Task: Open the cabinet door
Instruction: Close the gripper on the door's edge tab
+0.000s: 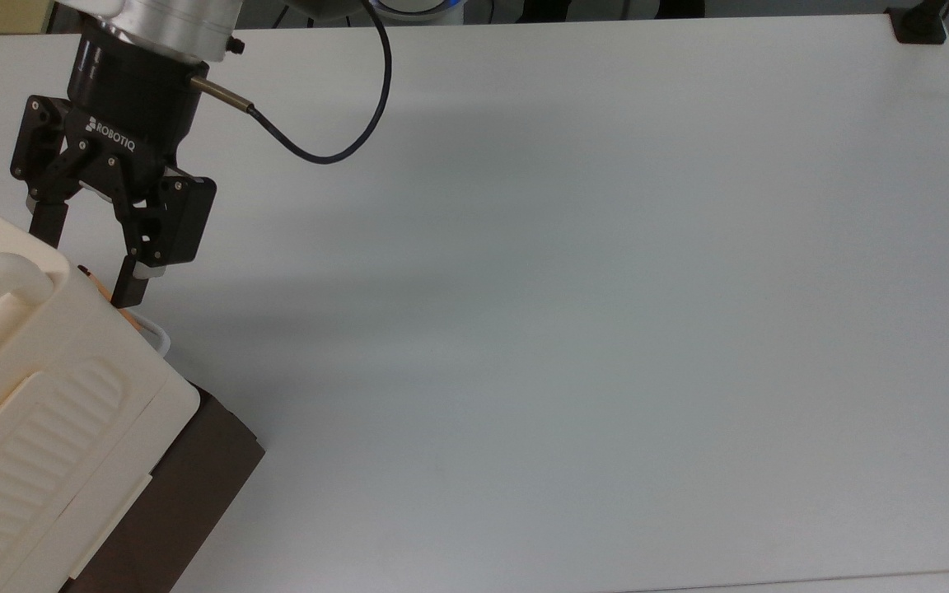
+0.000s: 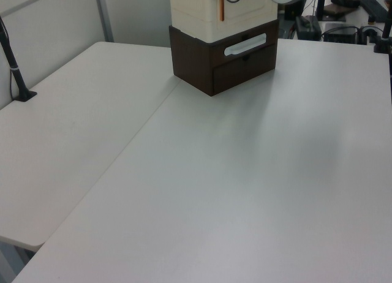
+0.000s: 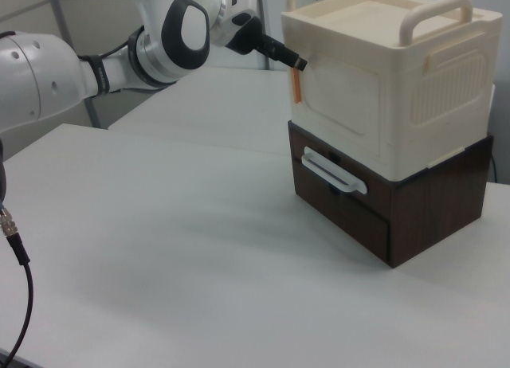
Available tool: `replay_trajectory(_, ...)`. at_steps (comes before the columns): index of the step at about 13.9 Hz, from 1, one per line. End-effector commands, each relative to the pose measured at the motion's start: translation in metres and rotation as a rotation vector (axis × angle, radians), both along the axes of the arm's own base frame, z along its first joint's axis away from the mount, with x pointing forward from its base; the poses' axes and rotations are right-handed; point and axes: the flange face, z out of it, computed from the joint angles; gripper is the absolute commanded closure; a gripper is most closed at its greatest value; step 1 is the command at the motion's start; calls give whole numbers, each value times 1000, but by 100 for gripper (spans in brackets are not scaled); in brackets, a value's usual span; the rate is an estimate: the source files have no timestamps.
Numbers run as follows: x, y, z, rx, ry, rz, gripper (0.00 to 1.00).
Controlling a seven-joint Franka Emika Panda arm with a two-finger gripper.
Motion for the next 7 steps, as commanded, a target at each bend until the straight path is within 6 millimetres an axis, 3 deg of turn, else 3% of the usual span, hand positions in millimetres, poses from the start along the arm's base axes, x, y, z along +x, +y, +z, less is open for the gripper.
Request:
replay_trajectory(1,4,0,-3,-61,4,24,39)
replay_trajectory(3,4,0,-7,-70,18,33,61)
replay_trajectory(7,2,-6,-8,-101,51,60,79)
